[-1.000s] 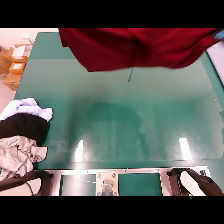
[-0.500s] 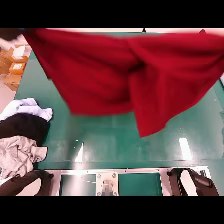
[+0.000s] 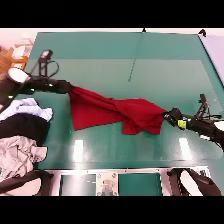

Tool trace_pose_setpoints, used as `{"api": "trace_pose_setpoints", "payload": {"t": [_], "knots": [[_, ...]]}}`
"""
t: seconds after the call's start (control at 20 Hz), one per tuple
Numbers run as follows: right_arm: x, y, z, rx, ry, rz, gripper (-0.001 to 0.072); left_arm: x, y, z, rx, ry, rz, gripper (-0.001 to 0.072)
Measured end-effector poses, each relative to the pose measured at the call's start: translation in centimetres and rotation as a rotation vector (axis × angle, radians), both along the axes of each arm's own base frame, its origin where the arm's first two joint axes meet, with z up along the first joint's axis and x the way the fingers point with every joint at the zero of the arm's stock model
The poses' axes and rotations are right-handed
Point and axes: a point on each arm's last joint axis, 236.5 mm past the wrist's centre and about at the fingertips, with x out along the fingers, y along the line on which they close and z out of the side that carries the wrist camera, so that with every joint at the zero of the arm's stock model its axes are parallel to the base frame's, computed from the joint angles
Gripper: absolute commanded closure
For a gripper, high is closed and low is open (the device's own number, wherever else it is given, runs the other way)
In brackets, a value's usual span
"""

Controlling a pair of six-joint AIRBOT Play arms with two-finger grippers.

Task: Fold the shirts.

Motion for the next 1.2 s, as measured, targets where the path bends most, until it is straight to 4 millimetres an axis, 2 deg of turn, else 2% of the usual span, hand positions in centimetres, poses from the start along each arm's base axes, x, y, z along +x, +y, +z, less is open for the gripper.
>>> {"api": "trace_pose_setpoints", "payload": {"t": [0.1, 0.15, 0.2, 0.25, 0.3, 0.4, 0.5, 0.55, 0.6, 0.7, 0.85, 1.05, 1.2], "knots": [[1.5, -1.0, -0.8, -0.022, 0.001, -0.015, 0.0682, 1.4, 0.0, -2.5, -0.014, 0.031, 0.024, 0.0684], [2.5, -1.5, -0.6, -0.034, -0.010, -0.020, 0.0603, 2.2, 0.0, -2.9, -0.022, 0.029, 0.037, 0.0683], [3.7, -2.1, -0.2, -0.053, -0.027, -0.019, 0.0465, 2.9, -0.1, -3.1, -0.026, 0.025, 0.041, 0.0634], [4.8, -2.8, 0.5, -0.078, -0.050, -0.017, 0.0334, 3.6, -0.1, -3.1, -0.027, 0.017, 0.044, 0.0236], [6.0, -3.5, 1.5, -0.109, -0.076, -0.009, 0.0269, 4.2, -0.1, -2.7, -0.030, 0.006, 0.044, 0.0027], [7.4, -4.5, 3.6, -0.171, -0.114, 0.039, 0.0264, 4.5, -0.2, -1.8, -0.034, 0.016, 0.014, 0.0051], [7.2, -5.5, 5.0, -0.225, -0.104, 0.093, 0.0263, 3.8, 0.4, -1.0, -0.035, 0.070, -0.010, 0.0051], [6.3, -5.8, 5.1, -0.241, -0.069, 0.117, 0.0256, 3.0, 1.1, -1.0, -0.035, 0.116, -0.016, 0.0051], [5.3, -6.0, 5.0, -0.248, -0.028, 0.136, 0.0190, 1.8, 1.8, -1.1, -0.036, 0.178, -0.026, 0.0051], [2.6, -6.1, 3.9, -0.252, 0.068, 0.158, 0.0178, -0.6, 3.3, -1.5, -0.043, 0.288, -0.025, 0.0051], [-1.4, -4.5, 1.8, -0.197, 0.168, 0.172, 0.0178, -5.3, 3.7, -3.1, -0.064, 0.449, -0.040, 0.0051], [-5.5, -0.5, -1.3, -0.080, 0.256, 0.204, 0.0178, -11.6, 3.3, -6.7, -0.099, 0.631, -0.024, 0.0052], [-6.7, 2.4, -3.5, -0.029, 0.278, 0.228, 0.0178, -14.6, 1.9, -9.1, -0.157, 0.708, 0.003, 0.0052]]}}
